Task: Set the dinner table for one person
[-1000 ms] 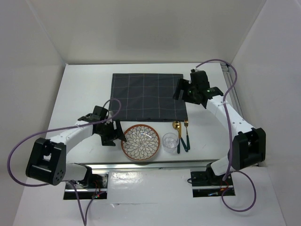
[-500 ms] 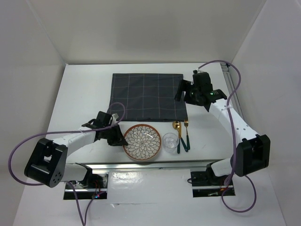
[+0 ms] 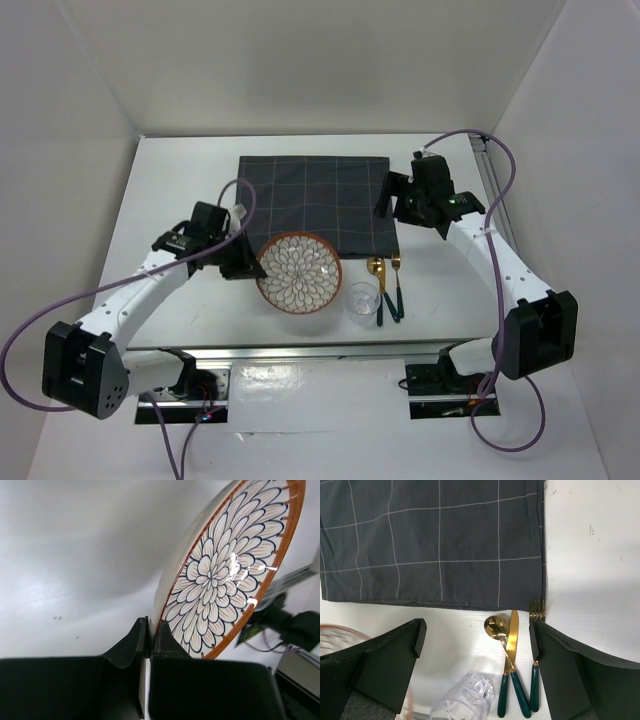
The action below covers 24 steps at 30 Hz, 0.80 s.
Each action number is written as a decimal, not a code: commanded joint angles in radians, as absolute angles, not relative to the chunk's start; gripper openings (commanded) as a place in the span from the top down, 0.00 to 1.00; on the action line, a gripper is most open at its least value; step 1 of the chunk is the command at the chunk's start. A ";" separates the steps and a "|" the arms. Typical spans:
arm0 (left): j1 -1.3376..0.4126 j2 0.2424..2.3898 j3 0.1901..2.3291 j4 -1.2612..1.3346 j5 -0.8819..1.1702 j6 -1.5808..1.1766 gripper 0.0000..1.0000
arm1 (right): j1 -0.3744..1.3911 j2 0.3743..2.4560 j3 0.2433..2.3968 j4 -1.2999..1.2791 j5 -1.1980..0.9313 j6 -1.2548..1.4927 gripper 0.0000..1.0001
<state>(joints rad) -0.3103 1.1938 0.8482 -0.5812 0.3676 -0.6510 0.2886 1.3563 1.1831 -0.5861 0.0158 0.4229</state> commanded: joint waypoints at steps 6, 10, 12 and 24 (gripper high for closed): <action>-0.241 1.418 1.253 -0.442 0.445 -0.727 1.00 | 0.296 1.319 1.197 -0.606 0.049 0.416 0.03; -0.232 1.636 1.441 -0.371 0.456 -0.764 1.00 | 0.296 1.319 1.197 -0.626 0.058 0.416 0.03; -0.232 1.708 1.497 -0.321 0.456 -0.787 1.00 | 0.287 1.310 1.197 -0.635 0.067 0.416 0.03; -0.213 2.084 1.671 -0.233 0.486 -0.841 1.00 | 0.278 1.301 1.197 -0.696 0.077 0.407 0.03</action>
<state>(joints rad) -0.2279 2.0792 1.5955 -0.3771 0.3794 -0.7845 0.2825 1.3430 1.1831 -0.6529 0.0570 0.4175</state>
